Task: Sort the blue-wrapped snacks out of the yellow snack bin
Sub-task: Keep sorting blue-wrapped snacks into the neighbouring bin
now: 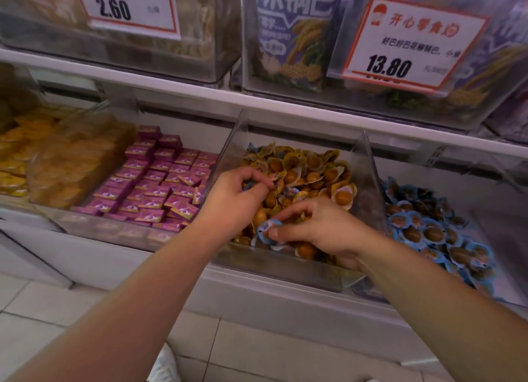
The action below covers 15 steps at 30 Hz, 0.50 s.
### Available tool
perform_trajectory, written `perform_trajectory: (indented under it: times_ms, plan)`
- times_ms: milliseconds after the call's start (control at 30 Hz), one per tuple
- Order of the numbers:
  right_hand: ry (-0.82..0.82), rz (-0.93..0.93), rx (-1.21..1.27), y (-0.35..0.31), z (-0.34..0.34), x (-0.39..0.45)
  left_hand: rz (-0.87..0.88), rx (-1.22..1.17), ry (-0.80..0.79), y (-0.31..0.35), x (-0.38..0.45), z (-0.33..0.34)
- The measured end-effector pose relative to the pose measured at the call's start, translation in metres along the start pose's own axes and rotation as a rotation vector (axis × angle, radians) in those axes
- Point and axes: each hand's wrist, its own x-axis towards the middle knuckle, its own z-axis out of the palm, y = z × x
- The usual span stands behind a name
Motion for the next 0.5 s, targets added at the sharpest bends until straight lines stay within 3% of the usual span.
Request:
perform_trajectory:
  times_ms: [133,233,400,500]
  plan:
    - [0.182,0.124,0.347,0.001,-0.003,0.013,-0.003,-0.073,0.043,0.001,0.000,0.002]
    - [0.363,0.116,0.465,0.003,-0.009,0.025,0.052,0.045,0.041,-0.003,-0.004,0.003]
    - [0.438,-0.020,0.123,0.007,-0.014,0.028,0.130,0.319,-0.110,-0.004,-0.007,0.002]
    - [0.458,-0.148,-0.202,0.000,-0.023,0.017,0.121,0.348,-0.139,-0.002,-0.006,0.005]
